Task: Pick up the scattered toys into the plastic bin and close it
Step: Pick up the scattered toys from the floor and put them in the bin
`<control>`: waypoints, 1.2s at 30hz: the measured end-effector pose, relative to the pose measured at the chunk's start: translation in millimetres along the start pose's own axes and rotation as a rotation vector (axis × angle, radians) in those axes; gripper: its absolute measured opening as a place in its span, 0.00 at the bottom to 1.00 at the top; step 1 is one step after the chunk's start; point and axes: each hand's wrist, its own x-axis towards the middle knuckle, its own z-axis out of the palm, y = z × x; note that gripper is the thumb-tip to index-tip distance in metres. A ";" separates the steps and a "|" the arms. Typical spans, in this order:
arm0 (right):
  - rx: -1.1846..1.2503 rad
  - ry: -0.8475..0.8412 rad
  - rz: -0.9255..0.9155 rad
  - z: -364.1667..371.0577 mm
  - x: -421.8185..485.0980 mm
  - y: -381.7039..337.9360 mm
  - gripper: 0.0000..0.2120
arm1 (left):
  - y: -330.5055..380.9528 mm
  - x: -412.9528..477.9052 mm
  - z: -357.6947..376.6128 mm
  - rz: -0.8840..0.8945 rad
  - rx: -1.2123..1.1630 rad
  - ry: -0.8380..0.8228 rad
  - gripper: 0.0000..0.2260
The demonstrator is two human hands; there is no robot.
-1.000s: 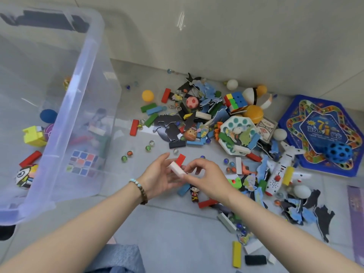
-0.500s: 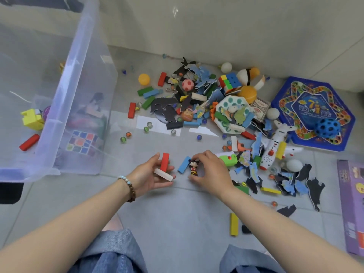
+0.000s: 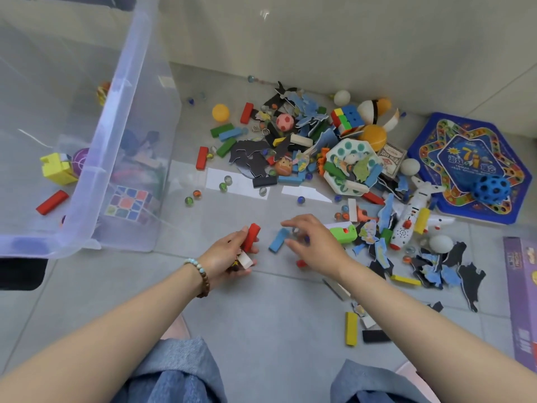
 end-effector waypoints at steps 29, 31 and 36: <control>-0.244 -0.004 -0.106 -17.4 -37.9 51.7 0.15 | -12.3 8.7 11.4 0.048 -0.140 -0.005 0.14; -0.312 0.020 -0.125 -15.3 -36.1 49.9 0.14 | -12.5 8.4 11.7 0.051 -0.145 -0.004 0.14; -0.397 0.060 -0.134 -12.7 -33.4 52.1 0.10 | -12.2 6.5 10.1 0.053 -0.141 -0.012 0.14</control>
